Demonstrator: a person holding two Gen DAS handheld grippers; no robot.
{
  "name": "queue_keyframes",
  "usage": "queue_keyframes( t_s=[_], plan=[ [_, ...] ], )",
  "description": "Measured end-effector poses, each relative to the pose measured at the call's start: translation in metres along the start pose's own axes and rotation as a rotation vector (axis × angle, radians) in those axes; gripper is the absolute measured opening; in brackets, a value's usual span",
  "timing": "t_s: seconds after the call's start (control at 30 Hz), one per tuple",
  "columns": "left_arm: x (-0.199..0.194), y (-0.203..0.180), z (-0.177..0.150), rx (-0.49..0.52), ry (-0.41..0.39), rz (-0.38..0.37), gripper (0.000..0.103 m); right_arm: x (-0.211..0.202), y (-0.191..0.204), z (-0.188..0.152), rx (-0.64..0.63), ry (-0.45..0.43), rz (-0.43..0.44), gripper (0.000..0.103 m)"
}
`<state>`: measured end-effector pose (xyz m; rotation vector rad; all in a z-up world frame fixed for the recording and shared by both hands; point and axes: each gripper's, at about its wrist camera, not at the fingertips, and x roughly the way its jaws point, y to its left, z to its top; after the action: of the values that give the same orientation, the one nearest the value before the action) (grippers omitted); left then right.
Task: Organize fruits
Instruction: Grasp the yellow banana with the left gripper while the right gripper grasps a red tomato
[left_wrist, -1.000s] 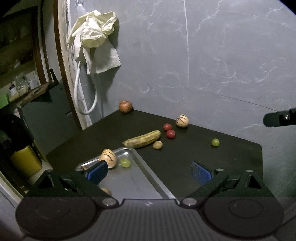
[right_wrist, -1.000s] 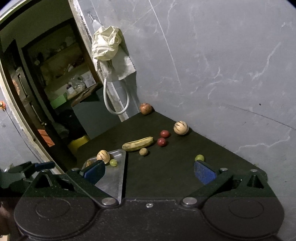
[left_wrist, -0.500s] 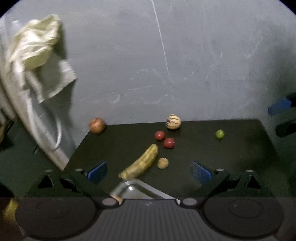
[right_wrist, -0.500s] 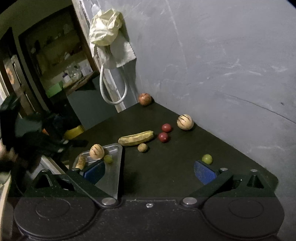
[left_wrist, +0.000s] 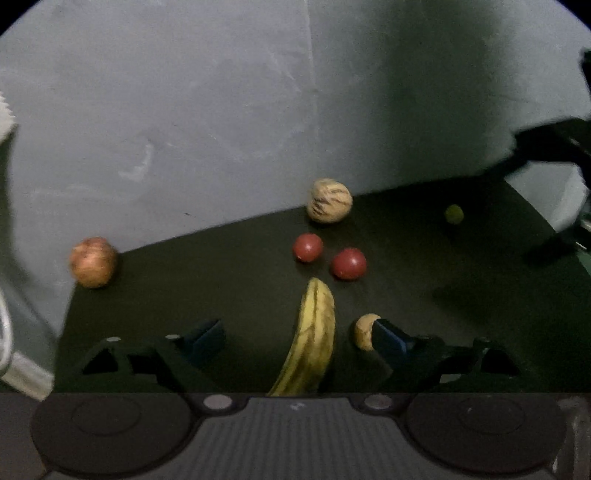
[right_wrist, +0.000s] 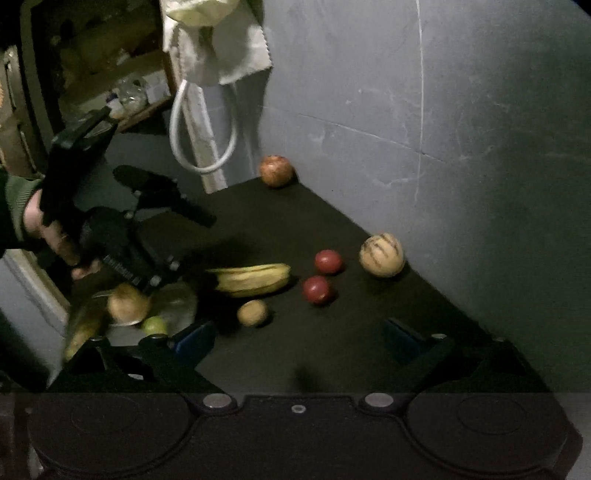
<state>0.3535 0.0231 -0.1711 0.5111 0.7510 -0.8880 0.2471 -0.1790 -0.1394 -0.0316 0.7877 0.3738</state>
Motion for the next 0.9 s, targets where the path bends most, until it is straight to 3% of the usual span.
queue_keyframes(
  t_s=[0.37, 0.43, 0.9],
  plan=[
    [0.035, 0.011, -0.007, 0.053, 0.022, -0.098, 0.072, 0.083, -0.003, 0.014, -0.143, 0.058, -0.048, 0.080],
    [0.038, 0.013, -0.008, 0.054, 0.024, -0.109, 0.065, 0.092, -0.002, 0.013, -0.168, 0.066, -0.048, 0.077],
    [0.045, 0.019, -0.012, 0.055, 0.059, -0.156, 0.039, 0.132, -0.004, 0.014, -0.214, 0.130, 0.000, 0.066]
  ],
)
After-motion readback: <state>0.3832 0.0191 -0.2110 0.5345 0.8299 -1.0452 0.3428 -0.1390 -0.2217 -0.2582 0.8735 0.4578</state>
